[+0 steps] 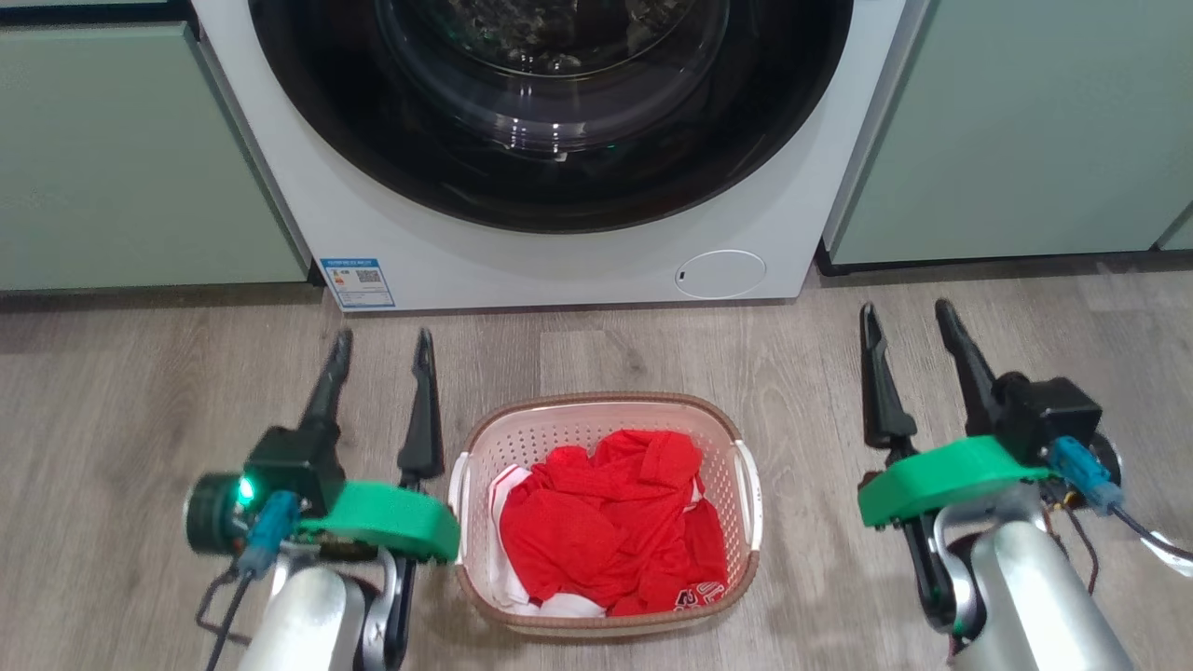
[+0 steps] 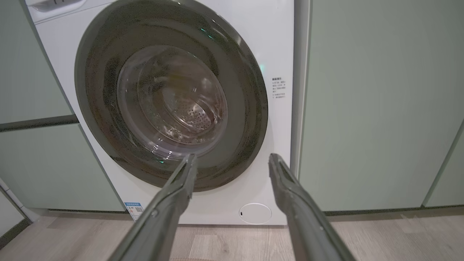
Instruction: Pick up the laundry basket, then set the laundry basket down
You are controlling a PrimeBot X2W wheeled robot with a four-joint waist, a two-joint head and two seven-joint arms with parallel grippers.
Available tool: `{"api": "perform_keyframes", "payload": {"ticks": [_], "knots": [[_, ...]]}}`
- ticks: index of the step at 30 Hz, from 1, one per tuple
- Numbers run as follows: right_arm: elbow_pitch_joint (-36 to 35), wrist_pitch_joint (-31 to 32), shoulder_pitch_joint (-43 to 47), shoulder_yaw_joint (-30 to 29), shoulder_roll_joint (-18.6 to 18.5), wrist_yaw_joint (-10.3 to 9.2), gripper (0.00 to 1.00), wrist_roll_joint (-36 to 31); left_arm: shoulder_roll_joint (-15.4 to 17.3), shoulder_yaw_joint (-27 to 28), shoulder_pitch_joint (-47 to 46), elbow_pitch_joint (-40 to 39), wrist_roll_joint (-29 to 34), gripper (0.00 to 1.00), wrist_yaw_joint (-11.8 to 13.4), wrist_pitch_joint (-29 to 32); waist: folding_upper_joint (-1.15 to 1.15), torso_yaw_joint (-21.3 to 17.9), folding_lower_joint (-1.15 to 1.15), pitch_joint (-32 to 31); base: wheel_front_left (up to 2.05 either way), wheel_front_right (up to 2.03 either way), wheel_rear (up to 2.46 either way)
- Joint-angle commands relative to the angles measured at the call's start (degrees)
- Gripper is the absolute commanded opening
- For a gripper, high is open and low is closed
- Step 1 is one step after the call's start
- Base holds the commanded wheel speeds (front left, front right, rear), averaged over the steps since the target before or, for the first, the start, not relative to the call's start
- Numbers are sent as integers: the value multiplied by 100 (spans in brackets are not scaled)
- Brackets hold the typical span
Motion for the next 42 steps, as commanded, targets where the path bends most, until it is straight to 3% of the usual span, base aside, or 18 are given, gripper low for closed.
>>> {"api": "perform_keyframes", "payload": {"ticks": [1,12,42], "knots": [[-127,-69,-118,98,-32,41,100,53,-16,218,-161,-64,-42,100,-26,-28,0,-2,0,-4,0,0,0],[349,-69,-181,134,-32,41,100,20,-72,364,-206,478,-119,100,-228,-28,0,-1,0,-5,0,0,0],[211,-69,-273,152,-32,41,100,-1,-75,261,-262,601,-320,100,-86,-28,0,-58,0,93,0,0,0]]}}
